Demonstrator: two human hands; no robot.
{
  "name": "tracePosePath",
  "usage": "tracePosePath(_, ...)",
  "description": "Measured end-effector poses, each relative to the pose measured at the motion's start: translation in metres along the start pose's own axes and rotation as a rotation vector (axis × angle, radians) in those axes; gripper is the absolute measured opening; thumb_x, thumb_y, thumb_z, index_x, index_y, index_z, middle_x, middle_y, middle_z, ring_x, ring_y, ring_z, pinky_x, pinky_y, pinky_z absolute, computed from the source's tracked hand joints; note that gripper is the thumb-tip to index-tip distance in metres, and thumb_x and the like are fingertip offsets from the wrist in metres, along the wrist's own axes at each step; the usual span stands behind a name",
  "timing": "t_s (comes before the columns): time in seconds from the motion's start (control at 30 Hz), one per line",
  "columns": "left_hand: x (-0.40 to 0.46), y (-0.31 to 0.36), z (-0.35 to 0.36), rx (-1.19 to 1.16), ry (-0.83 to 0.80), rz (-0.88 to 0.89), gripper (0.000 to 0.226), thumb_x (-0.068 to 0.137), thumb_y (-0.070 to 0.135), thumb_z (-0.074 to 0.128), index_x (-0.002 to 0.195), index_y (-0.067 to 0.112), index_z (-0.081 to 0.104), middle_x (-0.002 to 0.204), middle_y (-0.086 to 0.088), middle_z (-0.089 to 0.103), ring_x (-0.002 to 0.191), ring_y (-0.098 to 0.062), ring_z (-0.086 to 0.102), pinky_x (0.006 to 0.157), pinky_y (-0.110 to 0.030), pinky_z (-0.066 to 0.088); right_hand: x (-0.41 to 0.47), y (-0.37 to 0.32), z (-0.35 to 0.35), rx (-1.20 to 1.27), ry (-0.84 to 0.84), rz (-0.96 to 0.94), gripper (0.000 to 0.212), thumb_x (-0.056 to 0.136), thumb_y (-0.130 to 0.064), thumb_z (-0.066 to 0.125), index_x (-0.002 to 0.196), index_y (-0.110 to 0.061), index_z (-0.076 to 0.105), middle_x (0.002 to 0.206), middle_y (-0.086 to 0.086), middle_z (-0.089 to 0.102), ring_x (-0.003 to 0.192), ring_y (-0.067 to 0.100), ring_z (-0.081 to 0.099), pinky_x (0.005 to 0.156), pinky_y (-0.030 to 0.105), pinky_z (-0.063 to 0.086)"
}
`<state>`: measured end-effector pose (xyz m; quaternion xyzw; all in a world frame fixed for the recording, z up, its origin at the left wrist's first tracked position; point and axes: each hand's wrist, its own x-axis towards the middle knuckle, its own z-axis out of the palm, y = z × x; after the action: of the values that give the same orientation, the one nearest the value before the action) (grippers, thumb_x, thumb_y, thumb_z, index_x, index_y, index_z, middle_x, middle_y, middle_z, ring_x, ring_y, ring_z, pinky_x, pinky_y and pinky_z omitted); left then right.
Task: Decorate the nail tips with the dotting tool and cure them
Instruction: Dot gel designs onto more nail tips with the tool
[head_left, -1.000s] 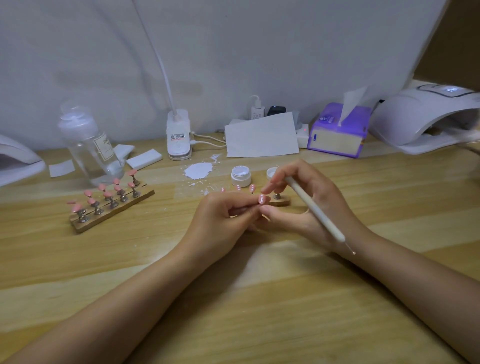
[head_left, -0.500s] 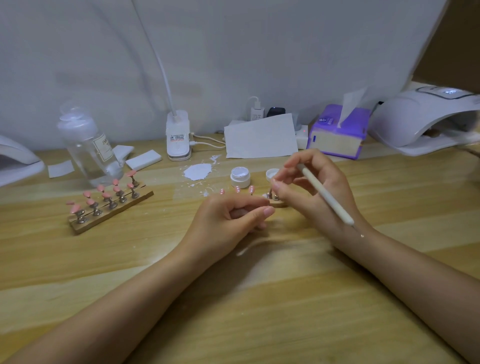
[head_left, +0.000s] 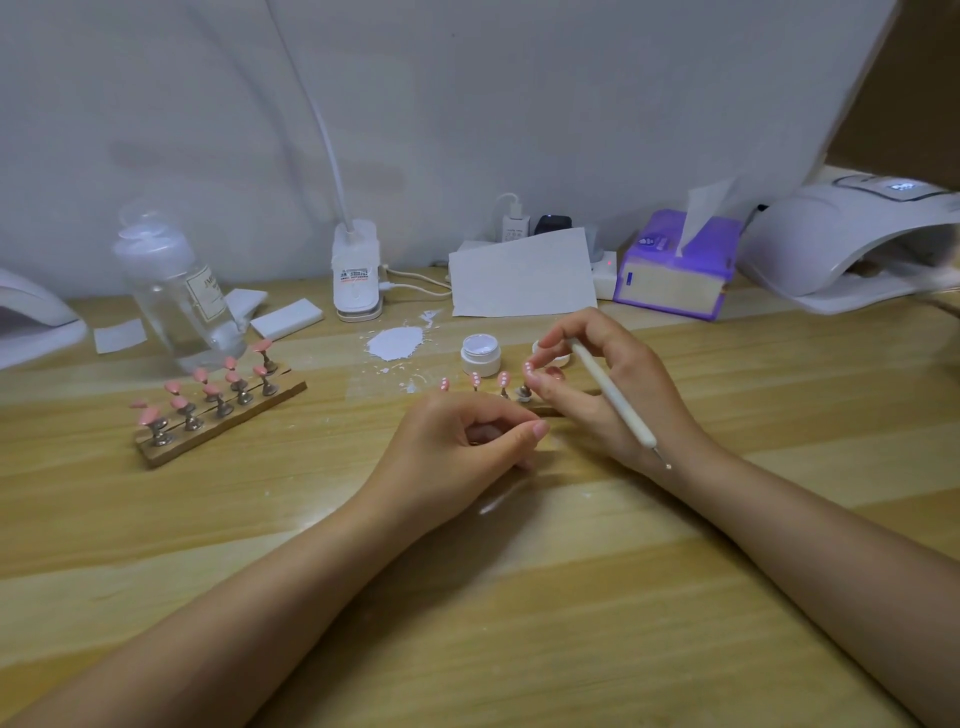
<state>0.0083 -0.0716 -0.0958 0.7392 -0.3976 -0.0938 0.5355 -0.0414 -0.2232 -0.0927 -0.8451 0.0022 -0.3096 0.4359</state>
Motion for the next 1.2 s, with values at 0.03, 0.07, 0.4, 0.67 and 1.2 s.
tracePosePath(0.03, 0.000, -0.001, 0.000, 0.004, 0.002, -0.001, 0.008, 0.082, 0.012, 0.066, 0.077, 0.014, 0.072, 0.058, 0.003, 0.067, 0.055, 0.005, 0.059, 0.060, -0.010, 0.046, 0.000, 0.000, 0.000, -0.001, -0.001, 0.004, 0.032, 0.076, -0.011, 0.072, 0.081, -0.033, 0.049, 0.079, -0.012, 0.062, 0.079, 0.011, 0.060, 0.077, 0.024, 0.048)
tracePosePath(0.07, 0.000, -0.001, 0.000, 0.009, 0.003, -0.002, 0.008, 0.082, 0.011, 0.066, 0.077, 0.014, 0.072, 0.058, 0.003, 0.067, 0.055, 0.005, 0.059, 0.060, -0.010, 0.046, 0.000, -0.001, 0.000, -0.002, -0.005, 0.008, 0.032, 0.076, -0.011, 0.072, 0.081, -0.032, 0.049, 0.079, -0.012, 0.062, 0.079, 0.012, 0.060, 0.078, 0.025, 0.048)
tracePosePath(0.4, 0.000, -0.004, 0.001, 0.042, 0.014, -0.011, 0.013, 0.082, 0.009, 0.065, 0.074, 0.018, 0.070, 0.061, 0.003, 0.070, 0.055, 0.005, 0.059, 0.060, -0.015, 0.047, 0.000, 0.000, 0.001, -0.035, -0.036, 0.031, 0.031, 0.076, -0.011, 0.072, 0.080, -0.032, 0.050, 0.078, -0.011, 0.063, 0.072, 0.005, 0.055, 0.076, 0.022, 0.046)
tracePosePath(0.67, 0.000, -0.003, 0.001, 0.052, 0.010, -0.017, 0.010, 0.082, 0.008, 0.065, 0.080, 0.014, 0.072, 0.060, 0.005, 0.069, 0.054, 0.007, 0.059, 0.058, -0.010, 0.045, -0.001, -0.001, 0.000, 0.008, 0.006, 0.044, 0.035, 0.074, -0.011, 0.074, 0.081, -0.034, 0.049, 0.084, -0.014, 0.063, 0.080, 0.004, 0.060, 0.070, 0.008, 0.044)
tracePosePath(1.2, 0.000, 0.002, 0.002, 0.172, -0.005, -0.015, 0.025, 0.084, 0.006, 0.061, 0.104, 0.016, 0.069, 0.095, 0.013, 0.068, 0.067, -0.002, 0.065, 0.074, -0.017, 0.048, -0.003, 0.005, -0.010, 0.129, -0.031, 0.142, 0.029, 0.080, -0.002, 0.066, 0.081, -0.027, 0.051, 0.083, 0.000, 0.065, 0.075, 0.021, 0.065, 0.075, 0.026, 0.051)
